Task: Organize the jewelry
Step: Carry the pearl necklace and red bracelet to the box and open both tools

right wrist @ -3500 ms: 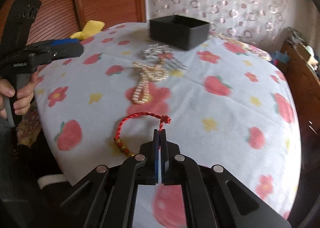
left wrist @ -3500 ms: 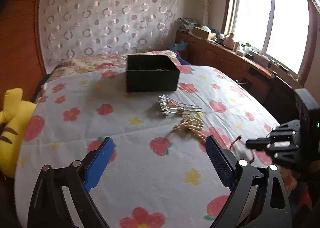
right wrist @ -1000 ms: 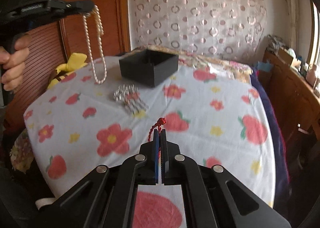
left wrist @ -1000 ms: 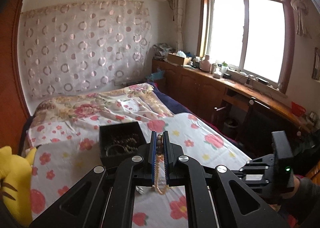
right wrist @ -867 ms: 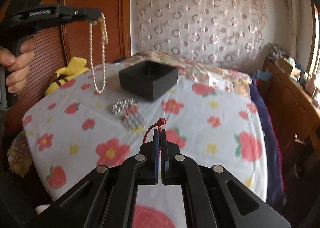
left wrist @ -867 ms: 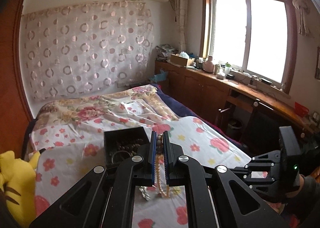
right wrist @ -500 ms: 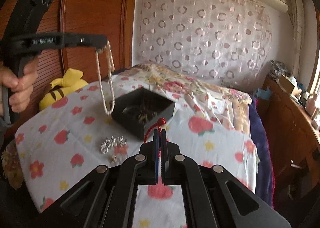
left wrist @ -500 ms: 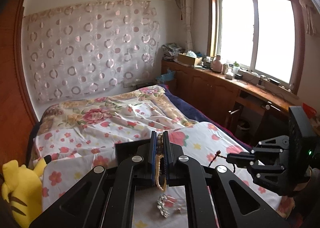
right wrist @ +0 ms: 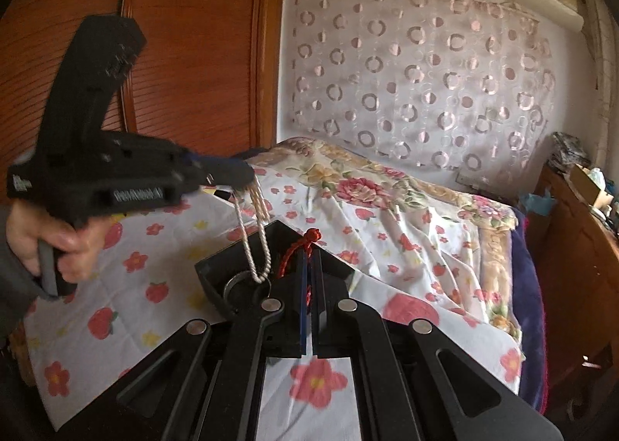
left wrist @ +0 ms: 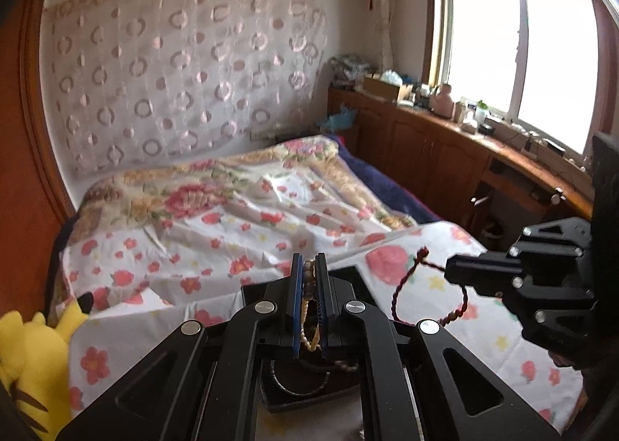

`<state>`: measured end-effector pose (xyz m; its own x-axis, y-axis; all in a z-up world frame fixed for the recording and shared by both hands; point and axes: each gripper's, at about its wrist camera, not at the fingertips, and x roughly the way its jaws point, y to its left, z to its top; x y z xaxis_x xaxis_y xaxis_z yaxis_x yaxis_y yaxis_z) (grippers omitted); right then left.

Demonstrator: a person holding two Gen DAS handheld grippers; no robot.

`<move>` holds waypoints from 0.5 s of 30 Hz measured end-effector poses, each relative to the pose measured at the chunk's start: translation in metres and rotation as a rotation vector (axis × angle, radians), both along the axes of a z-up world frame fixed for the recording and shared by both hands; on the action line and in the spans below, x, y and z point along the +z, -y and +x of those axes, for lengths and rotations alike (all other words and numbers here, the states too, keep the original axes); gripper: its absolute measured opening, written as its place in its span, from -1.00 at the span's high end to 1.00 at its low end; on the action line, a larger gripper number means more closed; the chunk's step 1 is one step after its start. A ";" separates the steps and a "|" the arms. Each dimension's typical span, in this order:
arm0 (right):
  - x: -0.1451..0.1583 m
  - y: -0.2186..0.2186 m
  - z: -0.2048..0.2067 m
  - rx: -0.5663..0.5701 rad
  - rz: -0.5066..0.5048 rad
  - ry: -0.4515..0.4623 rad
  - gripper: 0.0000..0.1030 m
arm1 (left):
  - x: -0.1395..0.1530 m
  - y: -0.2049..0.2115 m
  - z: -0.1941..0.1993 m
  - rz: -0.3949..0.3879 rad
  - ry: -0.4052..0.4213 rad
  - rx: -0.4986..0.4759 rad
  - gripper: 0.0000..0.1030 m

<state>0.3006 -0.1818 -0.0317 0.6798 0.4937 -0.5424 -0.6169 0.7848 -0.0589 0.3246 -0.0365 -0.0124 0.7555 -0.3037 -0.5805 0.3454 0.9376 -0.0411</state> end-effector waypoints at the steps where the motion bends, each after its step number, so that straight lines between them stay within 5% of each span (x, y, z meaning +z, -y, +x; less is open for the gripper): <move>1: -0.004 -0.003 0.006 0.006 -0.002 -0.009 0.96 | -0.008 -0.002 0.006 -0.001 -0.017 0.002 0.89; 11: -0.039 -0.038 0.047 0.050 -0.036 -0.081 0.95 | -0.045 -0.020 0.021 0.001 -0.074 0.019 0.86; 15: -0.047 -0.043 0.051 0.039 -0.038 -0.097 0.92 | -0.047 -0.027 0.008 -0.012 -0.072 0.037 0.41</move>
